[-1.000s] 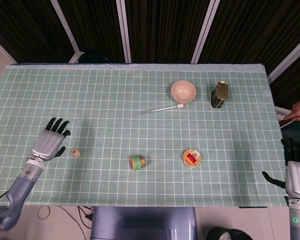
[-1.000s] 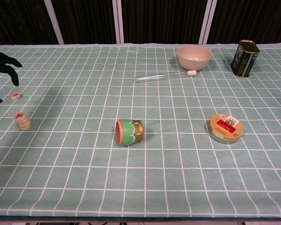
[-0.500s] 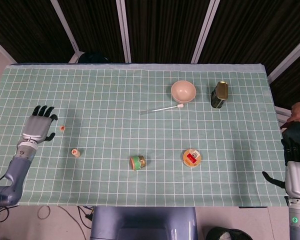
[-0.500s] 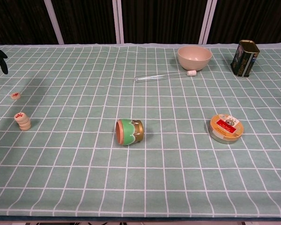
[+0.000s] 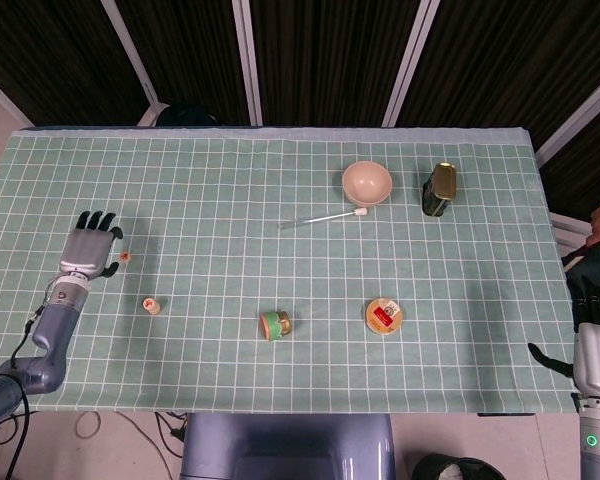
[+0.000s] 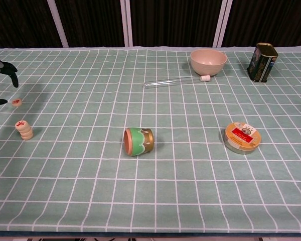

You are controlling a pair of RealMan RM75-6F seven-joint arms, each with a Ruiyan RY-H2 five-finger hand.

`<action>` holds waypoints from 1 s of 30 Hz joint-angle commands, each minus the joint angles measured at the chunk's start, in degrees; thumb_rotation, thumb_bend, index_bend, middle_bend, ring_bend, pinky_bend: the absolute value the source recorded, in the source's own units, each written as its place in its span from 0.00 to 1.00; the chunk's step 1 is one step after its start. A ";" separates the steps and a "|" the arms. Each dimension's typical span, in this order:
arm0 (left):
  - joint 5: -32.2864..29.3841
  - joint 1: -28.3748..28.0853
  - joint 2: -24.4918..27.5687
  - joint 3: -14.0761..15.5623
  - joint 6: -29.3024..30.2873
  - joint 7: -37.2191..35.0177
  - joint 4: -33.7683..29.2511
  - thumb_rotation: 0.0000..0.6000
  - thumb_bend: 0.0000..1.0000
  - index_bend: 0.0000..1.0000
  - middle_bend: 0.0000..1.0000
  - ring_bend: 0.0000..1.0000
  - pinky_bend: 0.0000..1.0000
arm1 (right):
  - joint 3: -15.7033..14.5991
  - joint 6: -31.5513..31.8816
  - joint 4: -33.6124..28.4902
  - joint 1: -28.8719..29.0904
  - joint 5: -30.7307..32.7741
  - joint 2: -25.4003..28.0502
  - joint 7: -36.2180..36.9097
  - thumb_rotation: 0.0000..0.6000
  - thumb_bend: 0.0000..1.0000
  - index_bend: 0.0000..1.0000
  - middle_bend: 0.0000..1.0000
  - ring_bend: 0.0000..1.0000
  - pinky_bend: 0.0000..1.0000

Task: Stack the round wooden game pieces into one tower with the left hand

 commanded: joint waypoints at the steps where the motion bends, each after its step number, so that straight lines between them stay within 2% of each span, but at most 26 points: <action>1: 0.25 -0.50 -0.99 0.20 -0.26 0.95 0.71 1.00 0.28 0.36 0.08 0.00 0.00 | 0.05 0.14 0.07 -0.01 0.08 -0.06 -0.37 1.00 0.23 0.05 0.01 0.04 0.00; 30: -0.69 -0.58 -4.09 0.11 -1.43 3.82 4.58 1.00 0.30 0.42 0.10 0.00 0.00 | 0.25 0.15 -0.10 0.00 0.44 -0.25 -0.48 1.00 0.23 0.05 0.01 0.04 0.00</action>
